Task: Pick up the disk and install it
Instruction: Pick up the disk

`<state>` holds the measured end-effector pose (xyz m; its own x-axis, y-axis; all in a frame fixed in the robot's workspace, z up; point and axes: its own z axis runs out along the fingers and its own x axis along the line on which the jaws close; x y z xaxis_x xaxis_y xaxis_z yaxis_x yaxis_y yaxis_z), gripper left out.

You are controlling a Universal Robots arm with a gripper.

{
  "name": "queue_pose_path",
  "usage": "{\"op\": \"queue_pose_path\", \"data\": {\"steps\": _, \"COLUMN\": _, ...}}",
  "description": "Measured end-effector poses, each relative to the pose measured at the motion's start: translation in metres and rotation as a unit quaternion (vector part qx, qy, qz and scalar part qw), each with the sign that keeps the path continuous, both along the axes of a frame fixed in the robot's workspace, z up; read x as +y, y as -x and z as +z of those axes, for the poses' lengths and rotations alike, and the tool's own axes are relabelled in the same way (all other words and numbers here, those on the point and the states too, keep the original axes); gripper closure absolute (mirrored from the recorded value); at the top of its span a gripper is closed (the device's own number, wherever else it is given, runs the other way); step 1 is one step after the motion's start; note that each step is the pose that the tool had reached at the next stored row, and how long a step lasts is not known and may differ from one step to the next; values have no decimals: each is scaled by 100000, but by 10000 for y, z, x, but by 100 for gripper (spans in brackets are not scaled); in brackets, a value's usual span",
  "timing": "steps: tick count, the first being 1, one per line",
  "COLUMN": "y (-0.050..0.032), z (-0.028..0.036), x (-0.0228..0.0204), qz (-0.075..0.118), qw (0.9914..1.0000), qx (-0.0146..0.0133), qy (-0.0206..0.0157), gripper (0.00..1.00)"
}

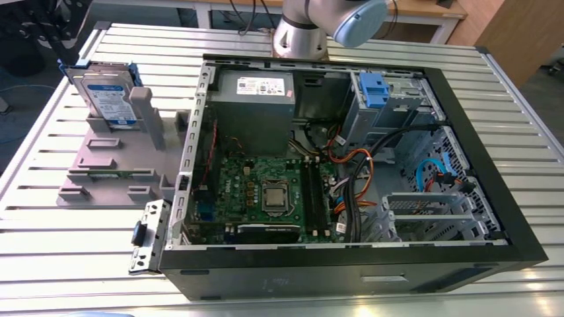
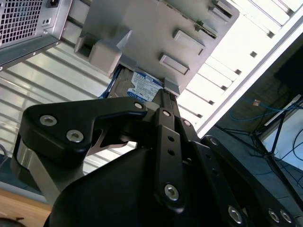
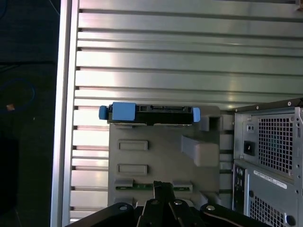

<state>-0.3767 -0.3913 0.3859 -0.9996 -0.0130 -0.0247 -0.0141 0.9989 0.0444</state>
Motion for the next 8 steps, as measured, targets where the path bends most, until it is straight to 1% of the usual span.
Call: {"op": "queue_pose_path", "data": {"steps": 8, "y": 0, "z": 0, "x": 0, "qz": 1439, "qw": 99990, "qx": 2, "qy": 1, "gripper": 89}}
